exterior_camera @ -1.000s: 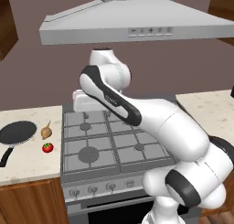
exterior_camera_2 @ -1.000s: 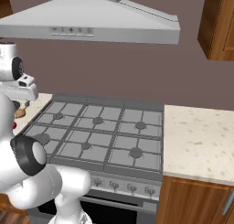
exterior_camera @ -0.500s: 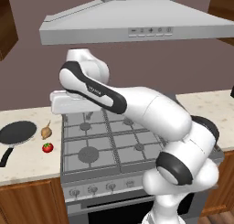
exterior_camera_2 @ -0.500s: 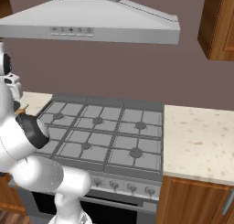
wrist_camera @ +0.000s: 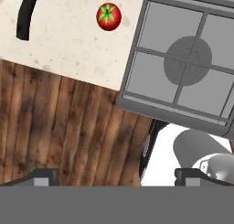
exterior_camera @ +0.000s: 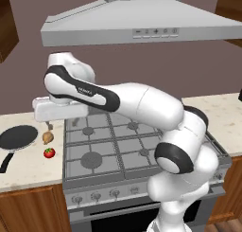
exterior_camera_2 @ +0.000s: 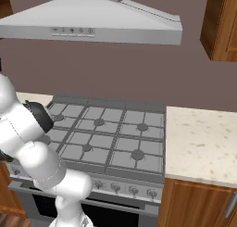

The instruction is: Place the pan on the rear left burner on the stove. Then place the tomato and the onion in the pan and turn on the rear left burner.

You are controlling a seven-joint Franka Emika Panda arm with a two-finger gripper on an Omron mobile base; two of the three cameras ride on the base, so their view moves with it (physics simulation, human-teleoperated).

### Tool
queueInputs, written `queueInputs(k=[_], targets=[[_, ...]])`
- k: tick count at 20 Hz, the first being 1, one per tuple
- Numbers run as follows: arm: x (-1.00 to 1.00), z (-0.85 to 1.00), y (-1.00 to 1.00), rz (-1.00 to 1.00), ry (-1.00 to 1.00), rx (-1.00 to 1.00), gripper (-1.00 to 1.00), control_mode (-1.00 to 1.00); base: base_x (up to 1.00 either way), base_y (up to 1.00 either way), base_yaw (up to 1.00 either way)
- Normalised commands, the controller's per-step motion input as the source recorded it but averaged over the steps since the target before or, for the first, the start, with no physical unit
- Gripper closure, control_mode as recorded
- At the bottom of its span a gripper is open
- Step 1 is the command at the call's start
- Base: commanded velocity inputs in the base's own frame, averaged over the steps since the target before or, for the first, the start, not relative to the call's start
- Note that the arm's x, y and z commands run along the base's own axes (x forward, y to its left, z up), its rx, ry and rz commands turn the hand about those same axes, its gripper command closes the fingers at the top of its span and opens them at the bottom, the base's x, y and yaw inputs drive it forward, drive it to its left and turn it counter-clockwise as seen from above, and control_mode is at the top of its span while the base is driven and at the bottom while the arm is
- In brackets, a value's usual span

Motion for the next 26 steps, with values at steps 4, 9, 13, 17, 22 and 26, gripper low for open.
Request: queueInputs(k=[4, 9, 13, 17, 22, 26], targets=[[0.00, 0.00, 0.19, 0.03, -0.12, 0.00, -1.00, -1.00, 0.00, 0.00, 0.00], [0.03, -0.06, 0.43, 0.00, -0.12, 0.00, -1.00, -1.00, 0.00, 0.00, 0.00], [0.03, -0.12, 0.25, 0.00, -0.14, 0.00, -1.00, -1.00, 0.00, 0.00, 0.00], [0.13, -0.08, 0.21, 0.00, -0.17, 0.01, -1.00, -1.00, 0.00, 0.00, 0.00], [0.32, -0.02, 0.18, -0.05, -0.16, 0.05, -1.00, -1.00, 0.00, 0.00, 0.00], [0.18, -0.01, 0.02, -0.06, -0.12, 0.06, -1.00, -1.00, 0.00, 0.00, 0.00]])
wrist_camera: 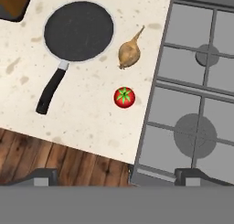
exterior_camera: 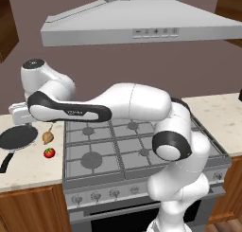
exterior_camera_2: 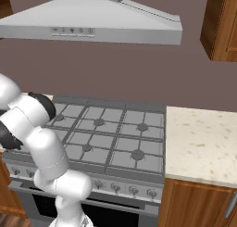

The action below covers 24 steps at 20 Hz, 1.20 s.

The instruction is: Place the pan on the rear left burner on the stove. Then place the tomato and the onion in the pan and turn on the rear left burner.

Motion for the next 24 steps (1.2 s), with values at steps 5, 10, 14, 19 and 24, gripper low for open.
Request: queueInputs(k=[5, 10, 14, 19, 24], targets=[[0.18, -0.01, 0.04, -0.02, 0.08, 0.01, -1.00, -1.00, 0.00, 0.00, 0.00], [0.06, -0.03, 0.44, 0.00, 0.18, 0.05, -1.00, -1.00, 0.00, 0.00, 0.00], [0.00, 0.00, 0.42, 0.00, 0.06, 0.02, -1.00, -1.00, 0.00, 0.00, 0.00], [0.00, 0.00, 0.45, 0.00, -0.02, 0.00, -1.00, -1.00, 0.00, 0.00, 0.00], [0.27, -0.15, 0.43, -0.05, 0.00, 0.00, -1.00, -1.00, 0.00, 0.00, 0.00]])
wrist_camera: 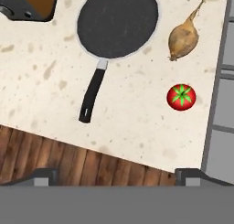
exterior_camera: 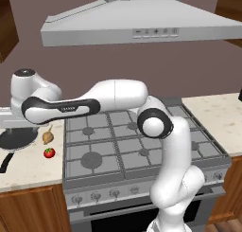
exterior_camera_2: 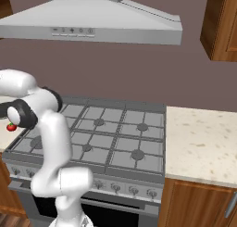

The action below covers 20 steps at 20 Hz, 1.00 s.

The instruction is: Place the pan on the rear left burner on the stove. Then place the tomato and the onion in the pan and turn on the rear left burner.

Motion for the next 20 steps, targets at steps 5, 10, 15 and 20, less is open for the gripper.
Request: queueInputs(k=[5, 10, 15, 20], targets=[[0.29, -0.13, 0.36, -0.06, 0.00, 0.00, -1.00, -1.00, 0.00, 0.00, 0.00], [0.33, -0.12, 0.32, -0.06, 0.01, 0.00, -1.00, -1.00, 0.00, 0.00, 0.00], [0.21, -0.04, 0.19, -0.03, 0.06, 0.00, -1.00, -1.00, 0.00, 0.00, 0.00], [0.09, -0.07, 0.13, -0.01, 0.08, 0.00, -1.00, -1.00, 0.00, 0.00, 0.00]])
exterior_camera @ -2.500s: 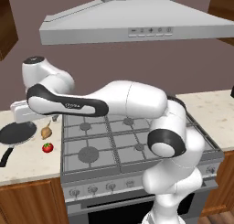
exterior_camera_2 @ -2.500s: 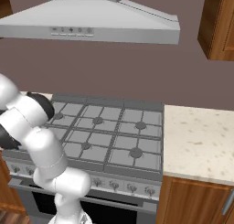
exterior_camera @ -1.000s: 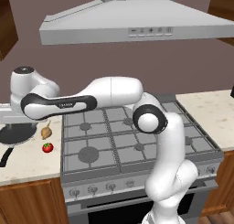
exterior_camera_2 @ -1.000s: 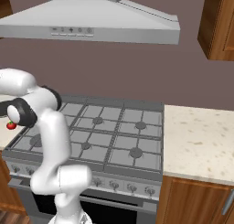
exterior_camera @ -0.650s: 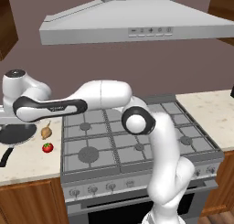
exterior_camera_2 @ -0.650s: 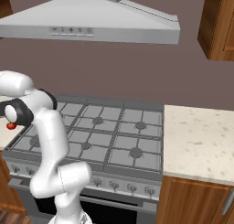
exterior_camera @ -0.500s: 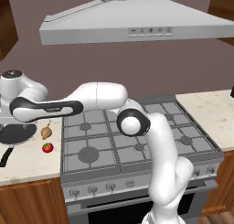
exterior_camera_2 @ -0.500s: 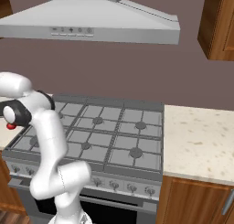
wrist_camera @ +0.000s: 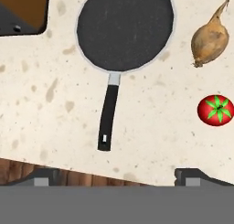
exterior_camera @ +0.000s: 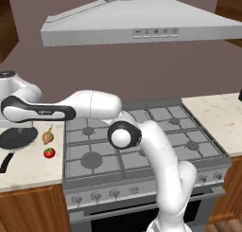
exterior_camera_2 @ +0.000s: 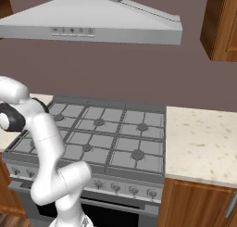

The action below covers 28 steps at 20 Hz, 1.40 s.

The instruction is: Place the pan on the rear left burner on the stove. Then place the tomato and the onion in the pan and turn on the rear left burner.

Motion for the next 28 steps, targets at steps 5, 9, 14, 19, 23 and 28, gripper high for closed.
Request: queueInputs(k=[5, 9, 14, 19, 23, 28], targets=[[0.15, -0.36, 0.02, 0.00, 0.03, 0.00, -1.00, -1.00, 0.00, 0.00, 0.00], [0.16, -0.46, 0.06, 0.00, 0.00, 0.00, -1.00, -1.00, 0.00, 0.00, 0.00], [0.19, -0.54, 0.14, 0.00, 0.00, 0.00, -1.00, -1.00, 0.00, 0.00, 0.00], [0.17, -0.61, 0.22, 0.00, 0.01, 0.03, -1.00, -1.00, 0.00, 0.00, 0.00], [0.17, -0.44, 0.30, 0.00, 0.02, 0.05, -1.00, -1.00, 0.00, 0.00, 0.00], [0.06, -0.28, 0.22, 0.00, 0.00, 0.01, -1.00, -1.00, 0.00, 0.00, 0.00]])
